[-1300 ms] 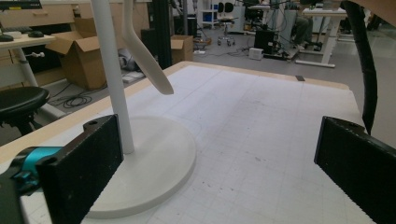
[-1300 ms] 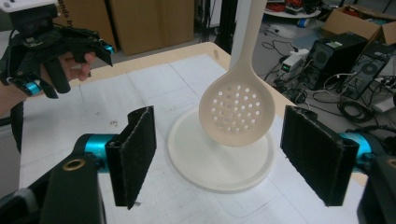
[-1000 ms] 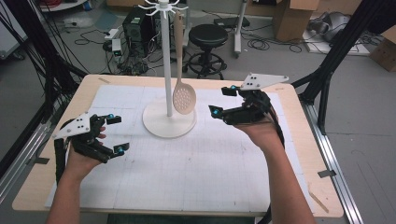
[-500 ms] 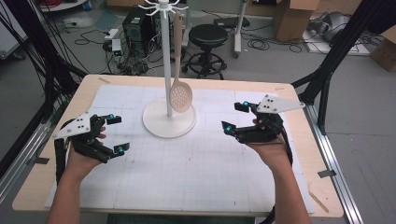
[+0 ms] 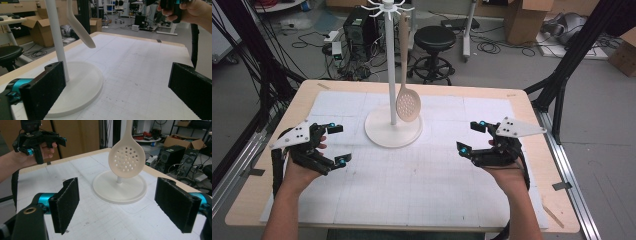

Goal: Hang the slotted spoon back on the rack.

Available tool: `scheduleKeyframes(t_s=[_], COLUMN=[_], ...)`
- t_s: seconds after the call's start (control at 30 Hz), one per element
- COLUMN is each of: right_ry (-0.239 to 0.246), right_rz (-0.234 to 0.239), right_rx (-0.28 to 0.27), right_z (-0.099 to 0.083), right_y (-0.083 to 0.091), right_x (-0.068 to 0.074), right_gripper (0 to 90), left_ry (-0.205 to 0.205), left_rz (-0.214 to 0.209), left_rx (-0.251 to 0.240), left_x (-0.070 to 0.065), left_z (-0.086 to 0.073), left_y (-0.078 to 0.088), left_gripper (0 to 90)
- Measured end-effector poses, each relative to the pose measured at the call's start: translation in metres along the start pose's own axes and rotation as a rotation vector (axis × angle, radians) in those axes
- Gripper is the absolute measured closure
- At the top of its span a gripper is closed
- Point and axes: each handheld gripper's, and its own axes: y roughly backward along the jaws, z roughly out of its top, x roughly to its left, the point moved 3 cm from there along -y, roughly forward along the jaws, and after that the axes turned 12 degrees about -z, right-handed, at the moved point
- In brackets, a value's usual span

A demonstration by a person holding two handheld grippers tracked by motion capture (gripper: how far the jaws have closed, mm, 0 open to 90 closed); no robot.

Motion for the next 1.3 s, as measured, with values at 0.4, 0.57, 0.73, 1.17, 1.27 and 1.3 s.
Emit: scheduleKeyframes(t_s=[0.4,0.57,0.73,1.17,1.27,1.3], right_ry=[-0.031,-0.055,-0.057,-0.088,-0.096,-0.103], right_rz=[-0.023,-0.008,-0.022,-0.033,-0.039,-0.045], right_rx=[0.014,-0.004,-0.011,0.091,0.090,0.094], right_z=[-0.019,-0.026,-0.031,-0.064,-0.066,-0.067], right_y=[0.000,0.001,0.001,-0.022,-0.021,-0.019], right_x=[-0.011,-0.017,-0.019,-0.025,-0.026,-0.027], right_gripper=[16.4,15.3,15.2,10.8,10.7,10.7], left_ry=[0.002,0.005,0.008,0.017,0.019,0.018], left_rz=[-0.003,-0.006,-0.011,-0.023,-0.023,-0.024], left_rx=[-0.006,-0.005,-0.008,0.002,0.007,0.009], left_x=[0.004,0.005,0.006,0.009,0.008,0.008], left_z=[-0.001,-0.002,-0.002,-0.006,-0.006,-0.006], left_y=[-0.004,-0.004,-0.006,-0.009,-0.010,-0.011], left_gripper=[1.7,1.7,1.7,1.7,1.7,1.7])
